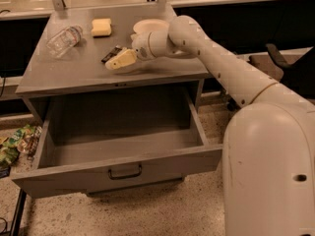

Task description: Place rxbar chocolate into top drawer

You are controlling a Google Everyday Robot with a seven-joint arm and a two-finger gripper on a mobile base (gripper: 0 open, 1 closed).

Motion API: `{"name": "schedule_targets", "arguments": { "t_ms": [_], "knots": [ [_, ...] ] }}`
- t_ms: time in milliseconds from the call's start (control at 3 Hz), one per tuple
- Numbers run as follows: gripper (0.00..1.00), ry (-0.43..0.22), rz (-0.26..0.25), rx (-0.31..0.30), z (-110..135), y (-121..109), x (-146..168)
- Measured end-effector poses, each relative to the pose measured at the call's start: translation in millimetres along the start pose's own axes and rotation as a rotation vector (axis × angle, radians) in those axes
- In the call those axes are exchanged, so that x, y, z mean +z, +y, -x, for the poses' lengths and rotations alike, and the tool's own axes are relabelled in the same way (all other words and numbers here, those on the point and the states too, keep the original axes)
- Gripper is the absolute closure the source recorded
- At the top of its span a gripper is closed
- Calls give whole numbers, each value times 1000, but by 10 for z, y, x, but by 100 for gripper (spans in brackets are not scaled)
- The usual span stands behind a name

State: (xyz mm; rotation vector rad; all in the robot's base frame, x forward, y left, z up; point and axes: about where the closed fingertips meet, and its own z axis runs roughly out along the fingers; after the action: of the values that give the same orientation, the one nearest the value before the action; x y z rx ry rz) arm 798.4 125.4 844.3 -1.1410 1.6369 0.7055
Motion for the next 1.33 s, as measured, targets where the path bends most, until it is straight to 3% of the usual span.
{"name": "schedule_targets", "arguments": {
  "t_ms": [333,1333],
  "knots": [
    [14,1,-6,-18,15,-47,81],
    [84,43,9,-53,-71,-51,202]
  ]
}}
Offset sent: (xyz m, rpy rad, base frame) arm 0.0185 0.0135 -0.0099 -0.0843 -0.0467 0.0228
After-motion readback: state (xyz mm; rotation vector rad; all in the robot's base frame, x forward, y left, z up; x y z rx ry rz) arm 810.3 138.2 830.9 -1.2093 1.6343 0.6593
